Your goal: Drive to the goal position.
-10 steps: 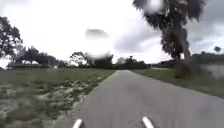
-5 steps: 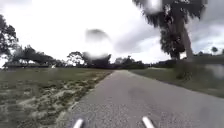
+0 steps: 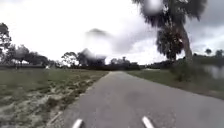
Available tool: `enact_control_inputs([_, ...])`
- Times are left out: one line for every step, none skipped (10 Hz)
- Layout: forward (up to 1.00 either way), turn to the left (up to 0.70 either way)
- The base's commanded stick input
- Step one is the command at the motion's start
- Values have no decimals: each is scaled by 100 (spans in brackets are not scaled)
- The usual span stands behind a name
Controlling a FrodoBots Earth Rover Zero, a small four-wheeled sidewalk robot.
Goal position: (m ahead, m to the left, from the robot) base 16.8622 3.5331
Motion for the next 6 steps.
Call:
enact_control_inputs([70,0])
enact_control_inputs([70,0])
enact_control_inputs([70,0])
enact_control_inputs([70,0])
enact_control_inputs([70,0])
enact_control_inputs([70,0])
